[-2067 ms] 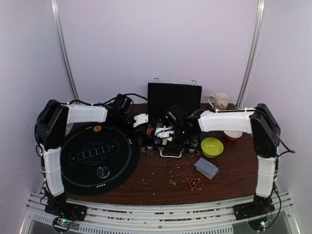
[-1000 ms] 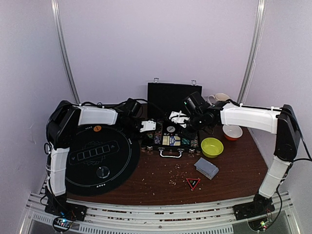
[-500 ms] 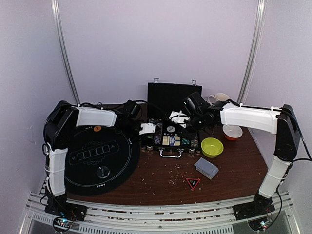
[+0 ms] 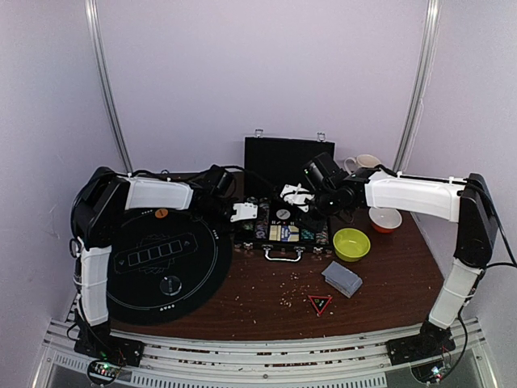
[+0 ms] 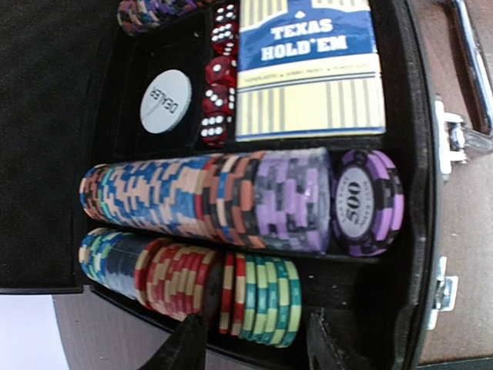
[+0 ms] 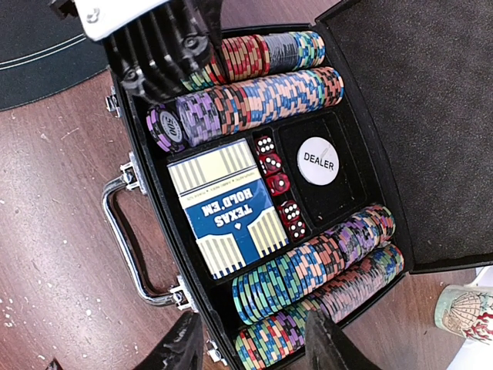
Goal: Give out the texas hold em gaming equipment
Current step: Pick up the pile of poker chips from the chip case.
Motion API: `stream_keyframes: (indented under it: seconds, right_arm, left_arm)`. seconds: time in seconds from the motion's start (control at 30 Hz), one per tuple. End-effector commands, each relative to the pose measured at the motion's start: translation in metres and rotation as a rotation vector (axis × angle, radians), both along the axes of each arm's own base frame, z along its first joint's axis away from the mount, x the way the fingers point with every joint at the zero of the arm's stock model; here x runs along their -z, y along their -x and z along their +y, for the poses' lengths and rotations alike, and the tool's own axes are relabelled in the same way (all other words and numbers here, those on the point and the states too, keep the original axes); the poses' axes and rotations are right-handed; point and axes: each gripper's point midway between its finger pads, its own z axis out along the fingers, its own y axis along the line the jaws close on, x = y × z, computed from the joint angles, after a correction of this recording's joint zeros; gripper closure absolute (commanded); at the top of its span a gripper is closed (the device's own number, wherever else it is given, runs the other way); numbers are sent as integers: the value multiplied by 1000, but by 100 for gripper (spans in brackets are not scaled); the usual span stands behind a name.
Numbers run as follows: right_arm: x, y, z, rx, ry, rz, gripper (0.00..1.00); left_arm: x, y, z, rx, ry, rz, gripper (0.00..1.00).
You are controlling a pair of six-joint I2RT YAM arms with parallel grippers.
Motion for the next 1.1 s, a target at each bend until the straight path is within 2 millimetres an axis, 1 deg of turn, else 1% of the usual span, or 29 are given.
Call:
stream_keyframes:
  seconds: [0.0,0.07,0.13,0.37,0.5,0.67,0.93,1.07]
  right_arm:
    - [-4,2,-4,18,6,2,52]
    - [-2,3,-5,17,12,10,52]
    - [-1,5,-6,18,17,14,52]
    - [-3,5,-9,27,24,8,52]
    - [-4,5,-9,30,22,7,52]
    - [-4,5,-10,34,22,10,52]
    - [-2,7,-13,41,31,14,52]
    - [0,7,-13,41,31,18,52]
  left_arm:
    - [-29,-13,-9,-9,46,-96,52]
    - [-31,-15,-12,-12,56,-95,52]
    - [-33,-12,-15,-2,73,-83,52]
    - [-3,-3,-10,10,14,1,54]
    - [2,-9,-11,-8,9,-12,54]
    - [19,-9,-10,-13,-32,46,54]
    - [16,15,-7,47,-24,116,55]
    - [16,20,-5,61,-28,122,55]
